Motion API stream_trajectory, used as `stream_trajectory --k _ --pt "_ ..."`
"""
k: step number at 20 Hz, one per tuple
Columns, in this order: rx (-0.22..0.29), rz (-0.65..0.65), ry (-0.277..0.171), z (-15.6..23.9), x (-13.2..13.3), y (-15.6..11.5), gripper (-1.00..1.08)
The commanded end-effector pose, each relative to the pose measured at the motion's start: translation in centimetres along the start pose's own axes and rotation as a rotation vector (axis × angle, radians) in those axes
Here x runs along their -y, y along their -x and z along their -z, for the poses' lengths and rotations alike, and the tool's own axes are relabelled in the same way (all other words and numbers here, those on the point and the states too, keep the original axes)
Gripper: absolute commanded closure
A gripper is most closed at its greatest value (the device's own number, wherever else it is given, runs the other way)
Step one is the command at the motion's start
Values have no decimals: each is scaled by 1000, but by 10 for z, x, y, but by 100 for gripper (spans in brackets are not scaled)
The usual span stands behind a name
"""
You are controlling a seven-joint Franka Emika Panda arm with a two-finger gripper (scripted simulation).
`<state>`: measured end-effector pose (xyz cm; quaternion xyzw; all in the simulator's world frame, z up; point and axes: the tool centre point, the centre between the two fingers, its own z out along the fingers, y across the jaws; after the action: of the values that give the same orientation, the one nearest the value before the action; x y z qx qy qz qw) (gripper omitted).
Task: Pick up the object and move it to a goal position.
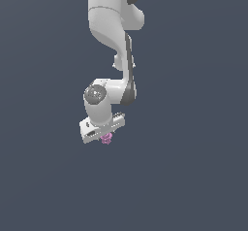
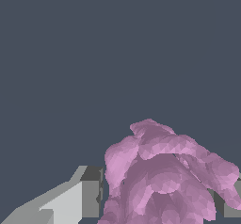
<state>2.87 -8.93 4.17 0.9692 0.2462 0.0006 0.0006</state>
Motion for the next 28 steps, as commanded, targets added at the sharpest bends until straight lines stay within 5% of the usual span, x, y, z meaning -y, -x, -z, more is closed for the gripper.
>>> stream_trajectory --k 1,11,28 --pt "-3 -4 3 2 1 -2 108" --pt "-46 -68 51 34 19 -21 108" --pt "-173 -259 194 127 73 -79 108"
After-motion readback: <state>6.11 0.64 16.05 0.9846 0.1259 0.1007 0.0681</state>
